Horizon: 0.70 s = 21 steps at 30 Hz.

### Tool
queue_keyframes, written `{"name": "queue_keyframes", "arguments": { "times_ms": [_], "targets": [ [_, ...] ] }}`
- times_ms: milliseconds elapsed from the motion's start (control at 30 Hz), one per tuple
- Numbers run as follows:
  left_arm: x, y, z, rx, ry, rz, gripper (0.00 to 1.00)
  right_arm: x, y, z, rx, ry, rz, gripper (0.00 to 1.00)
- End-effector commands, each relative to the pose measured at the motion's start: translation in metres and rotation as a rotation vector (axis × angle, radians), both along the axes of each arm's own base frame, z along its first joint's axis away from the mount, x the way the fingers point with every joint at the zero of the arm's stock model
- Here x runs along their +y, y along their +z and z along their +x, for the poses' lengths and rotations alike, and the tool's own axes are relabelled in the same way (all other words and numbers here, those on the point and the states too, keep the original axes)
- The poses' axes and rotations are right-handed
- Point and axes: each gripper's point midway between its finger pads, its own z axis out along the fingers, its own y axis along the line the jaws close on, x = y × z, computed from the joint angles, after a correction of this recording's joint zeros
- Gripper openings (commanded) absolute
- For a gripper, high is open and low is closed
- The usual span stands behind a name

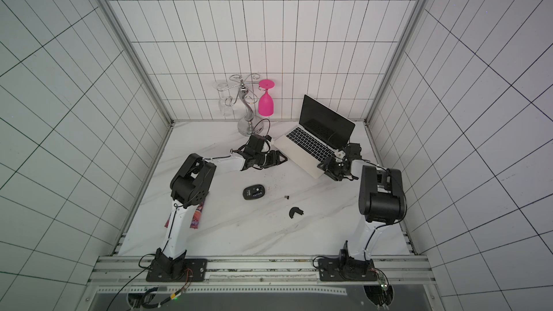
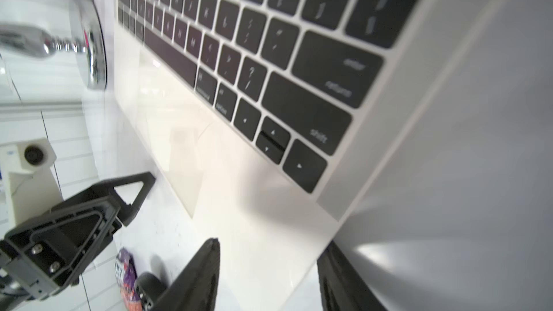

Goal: Insert the wireless mouse receiver into the laptop
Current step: Adjust the laptop at the center of the board.

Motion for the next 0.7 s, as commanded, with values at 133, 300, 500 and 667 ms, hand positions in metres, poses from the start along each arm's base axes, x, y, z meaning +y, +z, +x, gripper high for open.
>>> {"name": "queue_keyframes", "arguments": {
  "times_ms": [133, 300, 500, 667],
  "targets": [
    [0.088, -0.029, -0.030, 0.102, 0.149, 0.120, 0.71, 0.064, -0.026, -0.048, 0.133, 0.140, 0.004, 0.56],
    [0.089, -0.002, -0.045, 0.038, 0.106, 0.070, 0.73, 0.106, -0.031, -0.049, 0.121, 0.227, -0.014, 0.55],
    [0.086, 0.027, -0.053, -0.045, 0.074, 0.024, 0.74, 0.121, -0.007, -0.050, 0.051, 0.294, -0.061, 0.58],
    [0.067, 0.049, -0.055, -0.106, 0.018, 0.036, 0.76, 0.088, 0.042, -0.052, -0.109, 0.272, -0.217, 0.70]
  ]
}}
